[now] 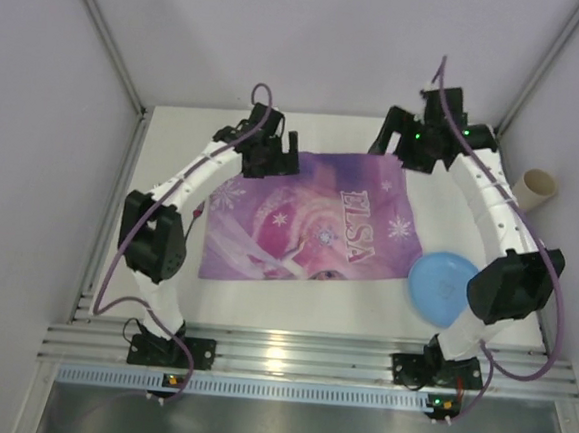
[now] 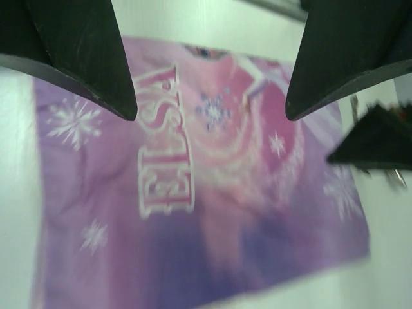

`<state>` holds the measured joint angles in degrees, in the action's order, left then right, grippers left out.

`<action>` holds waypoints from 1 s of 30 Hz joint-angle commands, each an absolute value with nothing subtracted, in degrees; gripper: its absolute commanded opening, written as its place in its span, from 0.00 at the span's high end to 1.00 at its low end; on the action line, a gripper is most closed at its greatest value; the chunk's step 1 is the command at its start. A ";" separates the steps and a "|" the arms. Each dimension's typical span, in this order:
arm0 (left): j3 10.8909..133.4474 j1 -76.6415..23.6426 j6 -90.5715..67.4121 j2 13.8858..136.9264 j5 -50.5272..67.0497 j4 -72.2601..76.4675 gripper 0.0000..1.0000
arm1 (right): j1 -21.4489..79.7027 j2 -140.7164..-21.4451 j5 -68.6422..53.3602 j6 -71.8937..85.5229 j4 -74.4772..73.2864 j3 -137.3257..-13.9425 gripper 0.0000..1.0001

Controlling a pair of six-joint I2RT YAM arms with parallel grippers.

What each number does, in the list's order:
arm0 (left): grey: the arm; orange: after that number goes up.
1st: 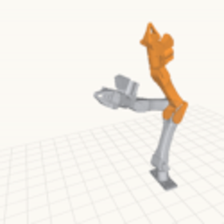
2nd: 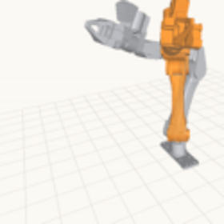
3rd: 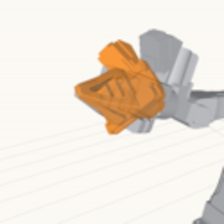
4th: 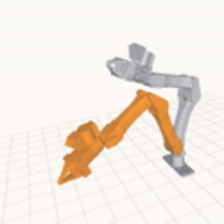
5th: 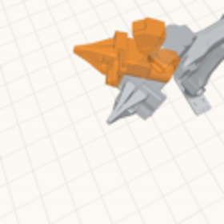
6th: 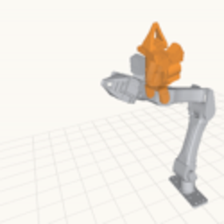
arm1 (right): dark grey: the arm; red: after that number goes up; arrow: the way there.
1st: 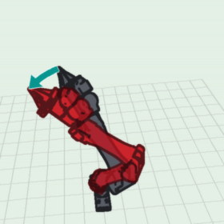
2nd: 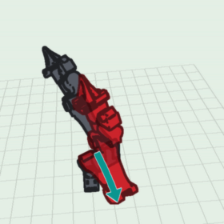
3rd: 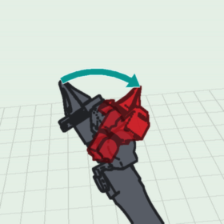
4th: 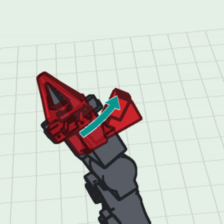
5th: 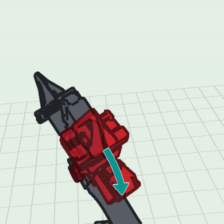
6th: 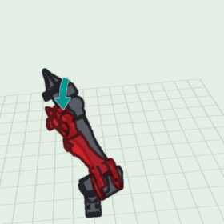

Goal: Set the dinner table for one person

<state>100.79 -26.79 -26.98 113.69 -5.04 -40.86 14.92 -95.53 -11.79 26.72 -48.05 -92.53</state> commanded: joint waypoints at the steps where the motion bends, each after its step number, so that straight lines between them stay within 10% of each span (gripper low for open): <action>1: 91.85 -22.51 -34.00 105.64 6.14 -28.99 0.01 | 9.16 -95.42 3.39 28.73 -57.99 -105.79 0.00; 11: 81.66 -23.55 -31.55 94.49 6.94 -32.26 0.03 | -23.01 -98.52 -0.98 40.78 -61.52 -110.04 0.05; 22: 69.26 -23.55 -30.23 90.88 12.74 -26.46 0.05 | -26.54 -102.13 19.23 51.23 -68.29 -118.65 0.08; 30: 67.07 -23.55 -27.43 92.11 18.10 -25.22 0.08 | -27.25 -96.69 19.87 65.38 -60.57 -103.11 0.09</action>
<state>68.10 -23.66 -29.82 92.42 14.96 -28.71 -26.44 -100.18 18.11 57.47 -63.86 -106.85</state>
